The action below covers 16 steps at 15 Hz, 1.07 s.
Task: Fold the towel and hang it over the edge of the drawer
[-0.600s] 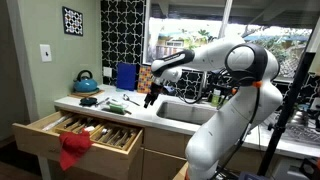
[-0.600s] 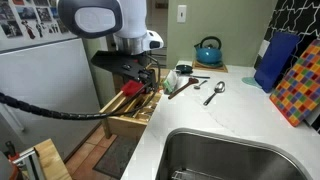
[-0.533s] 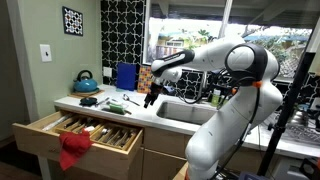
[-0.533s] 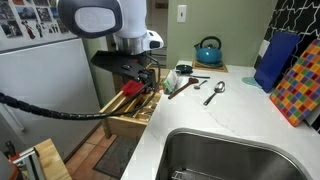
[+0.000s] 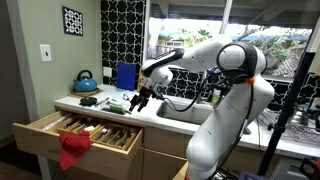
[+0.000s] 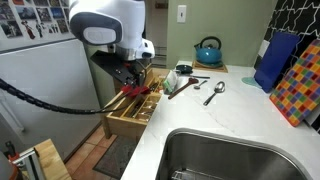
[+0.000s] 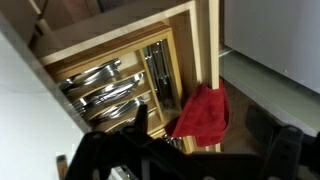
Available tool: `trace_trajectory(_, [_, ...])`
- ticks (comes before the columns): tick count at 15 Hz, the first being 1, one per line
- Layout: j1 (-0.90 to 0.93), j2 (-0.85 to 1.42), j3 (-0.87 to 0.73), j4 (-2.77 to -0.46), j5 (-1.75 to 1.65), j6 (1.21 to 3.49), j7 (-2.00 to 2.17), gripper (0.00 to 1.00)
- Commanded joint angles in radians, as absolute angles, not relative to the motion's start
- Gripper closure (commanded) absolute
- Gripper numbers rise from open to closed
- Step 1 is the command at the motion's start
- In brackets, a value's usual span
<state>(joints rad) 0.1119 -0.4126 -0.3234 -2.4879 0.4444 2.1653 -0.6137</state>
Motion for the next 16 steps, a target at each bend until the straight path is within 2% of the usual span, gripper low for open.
trace_trajectory(1, [0.142, -0.241, -0.274, -2.455, 0.664, 2.257, -0.552, 0.00])
trace_trajectory(4, [0.137, -0.107, -0.217, -2.417, 0.898, 2.341, -0.567, 0.00])
trace_trajectory(5, [0.202, -0.074, -0.273, -2.393, 0.986, 2.331, -0.599, 0.00])
trace_trajectory(6, [0.094, -0.158, -0.179, -2.446, 0.875, 2.311, -0.577, 0.00])
trace_trajectory(12, [0.108, -0.068, -0.179, -2.386, 0.965, 2.323, -0.587, 0.00])
trace_trajectory(16, [0.066, 0.061, -0.137, -2.311, 1.325, 2.257, -0.740, 0.00])
